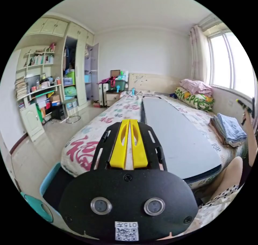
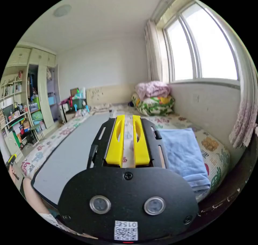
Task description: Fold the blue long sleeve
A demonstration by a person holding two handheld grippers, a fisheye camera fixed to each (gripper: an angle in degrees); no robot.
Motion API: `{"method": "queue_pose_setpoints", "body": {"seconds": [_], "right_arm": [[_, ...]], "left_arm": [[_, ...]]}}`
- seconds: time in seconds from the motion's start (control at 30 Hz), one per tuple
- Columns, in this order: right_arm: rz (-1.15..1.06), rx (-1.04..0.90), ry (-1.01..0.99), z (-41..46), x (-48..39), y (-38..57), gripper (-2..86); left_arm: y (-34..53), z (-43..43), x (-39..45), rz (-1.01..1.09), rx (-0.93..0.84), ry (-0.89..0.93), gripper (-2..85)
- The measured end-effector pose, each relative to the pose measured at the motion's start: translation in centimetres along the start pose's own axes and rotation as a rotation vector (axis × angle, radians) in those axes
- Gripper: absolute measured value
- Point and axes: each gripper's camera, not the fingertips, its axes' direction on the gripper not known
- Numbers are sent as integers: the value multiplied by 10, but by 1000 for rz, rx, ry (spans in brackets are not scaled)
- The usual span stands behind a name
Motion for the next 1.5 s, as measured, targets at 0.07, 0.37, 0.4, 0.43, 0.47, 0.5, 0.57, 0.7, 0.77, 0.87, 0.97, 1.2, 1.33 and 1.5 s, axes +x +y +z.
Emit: {"method": "queue_pose_setpoints", "body": {"seconds": [0.07, 0.37, 0.4, 0.43, 0.47, 0.5, 0.57, 0.7, 0.77, 0.87, 0.97, 1.2, 1.33, 1.5], "right_arm": [[-32, -98, 51, 45, -1, -22, 84], [-177, -452, 200, 181, -53, -145, 146], [-179, -522, 228, 194, -56, -158, 136], [-168, -554, 252, 198, -56, -164, 132], [-127, -568, 288, 195, -54, -179, 106], [-78, -543, 264, 179, -52, -198, 88], [24, -494, 159, 145, -38, -221, 73], [415, -276, -195, 39, 38, -242, 66], [517, -200, -271, -3, 65, -236, 65], [575, -68, -376, -59, 71, -239, 65], [503, -47, -376, -87, 45, -257, 65], [510, 20, -474, -152, 23, -293, 71], [493, 63, -524, -183, 12, -309, 69], [482, 121, -499, -224, -9, -329, 135]], "left_arm": [[-22, 33, 38, 30, 8, 76, -8], [-92, 232, 240, 123, -4, 384, -6], [-104, 262, 272, 139, -13, 441, -5], [-110, 276, 289, 151, -16, 470, -4], [-121, 304, 325, 177, -20, 527, -2], [-132, 331, 361, 196, -27, 582, 0], [-148, 370, 418, 233, -42, 678, 8], [-185, 457, 565, 309, -138, 894, 60], [-200, 496, 633, 320, -216, 981, 78], [-214, 555, 747, 357, -305, 1110, 85], [-219, 601, 849, 359, -350, 1210, 108], [-203, 707, 1012, 266, -449, 1472, 183], [-205, 692, 1054, 363, -349, 1492, 155], [-192, 645, 1101, 604, -197, 1297, 134]]}}
